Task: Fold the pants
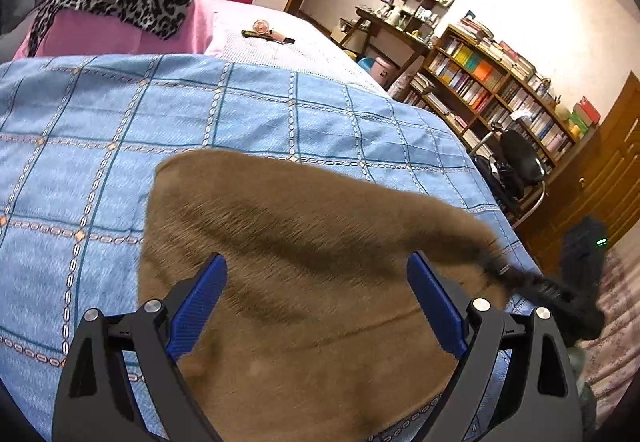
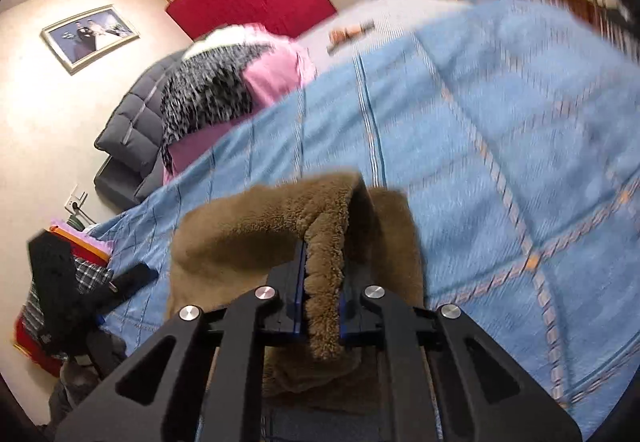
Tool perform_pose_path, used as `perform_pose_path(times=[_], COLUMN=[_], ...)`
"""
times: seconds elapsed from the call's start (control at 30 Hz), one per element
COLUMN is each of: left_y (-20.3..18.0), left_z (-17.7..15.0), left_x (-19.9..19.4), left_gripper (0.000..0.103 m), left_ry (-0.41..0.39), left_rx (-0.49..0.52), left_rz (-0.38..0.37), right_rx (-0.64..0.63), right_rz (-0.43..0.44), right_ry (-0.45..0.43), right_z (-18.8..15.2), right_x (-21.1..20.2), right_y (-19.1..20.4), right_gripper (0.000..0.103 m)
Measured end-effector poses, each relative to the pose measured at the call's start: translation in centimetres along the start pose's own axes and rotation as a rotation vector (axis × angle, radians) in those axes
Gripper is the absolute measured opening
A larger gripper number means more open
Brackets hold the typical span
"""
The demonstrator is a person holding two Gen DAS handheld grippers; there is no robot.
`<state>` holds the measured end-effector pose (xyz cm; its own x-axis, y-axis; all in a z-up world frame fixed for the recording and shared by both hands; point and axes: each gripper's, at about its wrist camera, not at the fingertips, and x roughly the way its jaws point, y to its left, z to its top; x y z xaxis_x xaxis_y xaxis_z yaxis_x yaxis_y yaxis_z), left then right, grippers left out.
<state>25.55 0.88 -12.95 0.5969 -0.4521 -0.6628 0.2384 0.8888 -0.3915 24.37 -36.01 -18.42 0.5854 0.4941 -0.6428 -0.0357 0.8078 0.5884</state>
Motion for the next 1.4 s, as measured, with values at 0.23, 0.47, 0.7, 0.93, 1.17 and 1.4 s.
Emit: perform_pose_path(times=[0.23, 0.47, 0.7, 0.93, 1.17, 1.4], left_y=[-0.1, -0.4, -1.7, -2.4, -0.6, 0.3], left_z=[0.1, -0.2, 1.7, 2.6, 2.0, 1.5], left_x=[1.0, 1.7, 5.1, 6.5, 8.8, 8.3], left_gripper=[0.09, 0.09, 0.09, 0.09, 0.09, 0.09], left_ry=[0.025, 0.039, 0.07, 0.071, 0.118, 0.116], left_rx=[-0.001, -0.011, 0.041, 0.048, 0.034, 0.038], left_rz=[0.013, -0.003, 0.028, 0.006, 0.061, 0.061], right_rx=[0.024, 0.046, 0.025, -0.05, -0.011, 0.035], right_rz=[-0.05, -0.02, 0.018, 0.041, 0.04, 0.08], right_ry=[0.034, 0.075, 0.013, -0.089, 0.039, -0.077], right_z=[-2.8, -2.8, -2.2, -1.0, -2.2, 0.5], right_x=[1.6, 3.1, 0.5, -3.8, 1.0, -1.3], right_y=[-1.1, -1.2, 0.0, 2.2, 0.1, -1.1], right_gripper=[0.054, 0.058, 0.016, 0.011, 0.05, 0.07])
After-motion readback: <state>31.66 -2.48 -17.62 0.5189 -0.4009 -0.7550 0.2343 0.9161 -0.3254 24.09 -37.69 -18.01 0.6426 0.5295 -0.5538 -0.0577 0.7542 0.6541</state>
